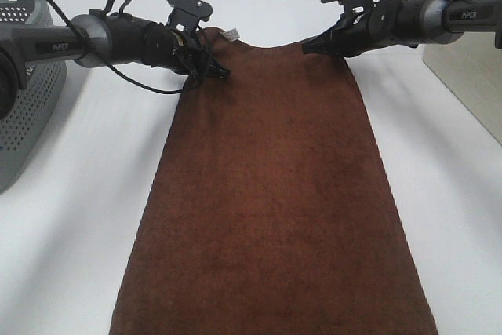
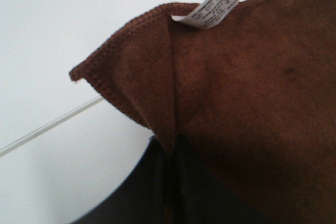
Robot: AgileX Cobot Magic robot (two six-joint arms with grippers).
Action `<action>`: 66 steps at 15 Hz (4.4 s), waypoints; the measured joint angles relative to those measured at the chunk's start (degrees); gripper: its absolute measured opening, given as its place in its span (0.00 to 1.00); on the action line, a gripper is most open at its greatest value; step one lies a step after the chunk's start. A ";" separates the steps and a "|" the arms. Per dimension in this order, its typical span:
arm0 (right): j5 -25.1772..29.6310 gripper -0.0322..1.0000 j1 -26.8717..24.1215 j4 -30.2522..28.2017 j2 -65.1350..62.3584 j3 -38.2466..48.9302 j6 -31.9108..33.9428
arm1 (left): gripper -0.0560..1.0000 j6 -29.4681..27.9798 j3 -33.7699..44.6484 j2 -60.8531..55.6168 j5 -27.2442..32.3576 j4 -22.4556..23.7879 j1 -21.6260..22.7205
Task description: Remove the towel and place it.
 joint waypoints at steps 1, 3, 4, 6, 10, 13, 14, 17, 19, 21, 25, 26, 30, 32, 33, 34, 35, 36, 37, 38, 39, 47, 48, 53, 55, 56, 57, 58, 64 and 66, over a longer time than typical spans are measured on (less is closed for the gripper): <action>-0.29 0.04 0.00 0.00 0.63 0.00 0.00 | 0.05 0.00 0.00 0.29 -0.11 0.00 0.00; -0.46 0.04 0.00 0.06 1.78 0.00 0.00 | 0.05 0.00 0.00 0.97 -1.15 -0.06 0.23; -0.97 0.04 0.00 0.06 2.06 0.00 0.00 | 0.05 0.00 0.00 1.26 -1.83 -0.06 0.23; -1.72 0.04 0.00 0.06 2.52 -0.23 0.00 | 0.05 0.00 0.00 1.43 -2.58 -0.06 0.23; -1.38 0.04 0.00 0.23 4.76 -4.76 0.00 | 0.05 0.00 0.00 1.78 -4.47 -0.06 0.23; -0.46 0.04 0.00 0.23 5.16 -5.33 0.00 | 0.05 0.00 0.00 2.12 -6.07 -0.06 0.23; -0.34 0.04 0.00 0.23 5.56 -5.33 0.00 | 0.05 0.00 0.00 2.23 -6.65 -0.06 0.23; -0.23 0.04 0.00 0.23 6.25 -5.33 0.00 | 0.05 0.00 0.00 2.98 -7.56 -0.06 0.23; -0.23 0.07 0.00 0.23 6.25 -5.33 0.00 | 0.05 0.00 0.00 3.32 -7.56 -0.06 0.23; -0.29 0.15 0.00 0.23 6.25 -5.33 0.00 | 0.08 0.00 0.00 3.44 -7.56 -0.06 0.23; -3.27 0.45 -0.06 0.23 6.25 -5.33 0.00 | 0.36 0.00 0.00 4.30 -11.69 -0.06 0.57; -3.72 0.51 -0.23 0.23 6.25 -5.33 0.00 | 0.46 0.00 0.00 4.30 -12.61 -0.17 0.86; -4.07 0.56 -1.95 0.40 6.25 -5.33 0.17 | 0.56 0.00 0.00 4.30 -13.35 -1.83 2.41; -4.07 0.56 -2.46 0.40 6.25 -5.33 0.46 | 0.56 0.00 0.00 4.30 -13.35 -2.29 2.58; -4.07 0.56 -2.52 0.40 6.30 -5.33 0.57 | 0.56 0.00 0.00 4.47 -13.41 -2.29 2.58; -4.07 0.56 -2.52 0.40 6.30 -5.33 0.57 | 0.56 0.00 0.00 4.58 -13.46 -2.29 2.58; -4.07 0.56 -2.52 0.40 6.42 -5.33 0.57 | 0.56 0.00 0.00 5.10 -13.52 -2.29 2.58; -4.01 0.56 -2.52 0.40 6.59 -5.33 0.57 | 0.56 -0.06 0.00 5.67 -13.69 -2.41 2.58; -3.95 0.56 -2.52 0.40 6.93 -5.33 0.57 | 0.56 -0.06 0.00 5.84 -14.27 -2.41 2.58; -3.84 0.56 -2.52 0.40 7.22 -5.33 0.57 | 0.56 -0.06 -0.06 5.90 -14.50 -2.41 2.58; -3.38 0.56 -2.52 0.40 7.33 -5.33 0.57 | 0.56 -0.06 -0.06 5.96 -14.55 -2.41 2.64; -3.38 0.56 -2.52 0.34 7.73 -5.33 0.57 | 0.57 -0.06 -0.06 5.96 -14.50 -2.41 4.64; -3.50 0.56 -2.52 0.34 7.73 -5.33 0.57 | 0.57 -0.06 -0.06 5.96 -14.50 -2.52 4.64; -0.57 0.56 -2.52 0.46 1.89 -5.33 0.97 | 0.57 -2.18 -0.06 2.46 -8.37 -3.44 4.53; 1.38 0.56 -2.52 0.46 -2.81 -5.33 0.97 | 0.57 -4.13 -0.06 -1.72 -6.65 -3.50 4.47; 3.61 0.56 -2.52 0.52 -4.98 -5.39 0.97 | 0.57 -4.70 -0.06 -4.13 -4.58 -3.50 4.47; 7.56 0.56 -2.52 0.63 -6.99 -5.39 0.97 | 0.57 -4.81 -0.06 -6.88 -0.92 -3.50 4.47; 12.38 0.56 -2.52 0.63 -9.05 -5.39 0.97 | 0.57 -4.93 -0.06 -9.57 3.90 -3.50 4.47; 44.40 0.59 -2.52 -0.86 -24.06 -5.39 7.68 | 0.57 -5.16 -0.06 -24.58 39.48 -1.72 7.10; 49.62 0.58 -3.04 -3.95 -29.62 -5.39 15.01 | 0.58 -6.02 -0.06 -28.65 47.67 -1.89 11.80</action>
